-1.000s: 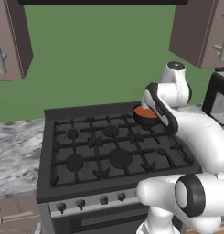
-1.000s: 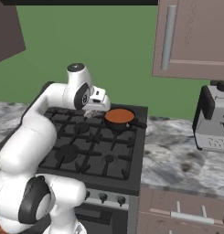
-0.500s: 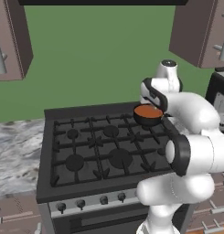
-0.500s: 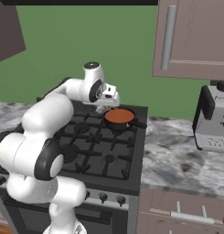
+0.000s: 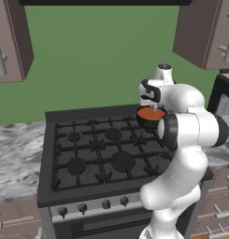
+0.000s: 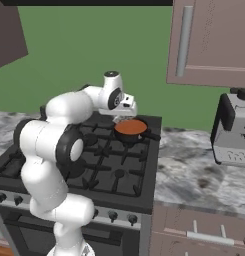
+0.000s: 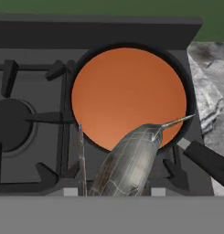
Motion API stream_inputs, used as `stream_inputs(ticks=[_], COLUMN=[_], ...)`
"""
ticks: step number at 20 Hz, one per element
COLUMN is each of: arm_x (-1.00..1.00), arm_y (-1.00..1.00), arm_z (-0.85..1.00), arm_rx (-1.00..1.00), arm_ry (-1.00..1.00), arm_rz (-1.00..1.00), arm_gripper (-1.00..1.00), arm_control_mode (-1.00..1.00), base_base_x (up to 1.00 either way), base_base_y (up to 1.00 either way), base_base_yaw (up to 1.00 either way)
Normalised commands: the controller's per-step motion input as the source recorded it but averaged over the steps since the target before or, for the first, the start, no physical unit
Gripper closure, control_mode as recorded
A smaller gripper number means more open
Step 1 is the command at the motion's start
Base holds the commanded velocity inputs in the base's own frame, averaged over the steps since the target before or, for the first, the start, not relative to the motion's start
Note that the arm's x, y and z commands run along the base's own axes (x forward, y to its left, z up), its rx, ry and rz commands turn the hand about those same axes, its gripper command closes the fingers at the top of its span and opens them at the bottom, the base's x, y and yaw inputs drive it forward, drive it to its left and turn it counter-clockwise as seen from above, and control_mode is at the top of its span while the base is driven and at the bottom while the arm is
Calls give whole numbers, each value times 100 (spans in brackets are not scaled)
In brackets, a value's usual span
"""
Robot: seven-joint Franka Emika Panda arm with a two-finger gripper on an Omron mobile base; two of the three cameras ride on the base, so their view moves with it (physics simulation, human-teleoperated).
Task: Retrieve the fish from the fridge and place it on the saucepan with marinade on the stove.
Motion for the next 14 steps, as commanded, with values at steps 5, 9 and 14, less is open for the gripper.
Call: stream_inputs(ticks=[5, 9, 14], arm_x=[47, 46, 38], arm_y=[-12, -18, -20], arm_z=[-29, -24, -38], arm_rx=[0, 0, 1], arm_ry=[0, 3, 8], arm_rz=[0, 0, 0], arm_gripper=[100, 100, 100], arm_control_mode=[-100, -100, -100], base_base_x=[0, 0, 0], base_base_y=[0, 0, 0], base_base_yaw=[0, 0, 0])
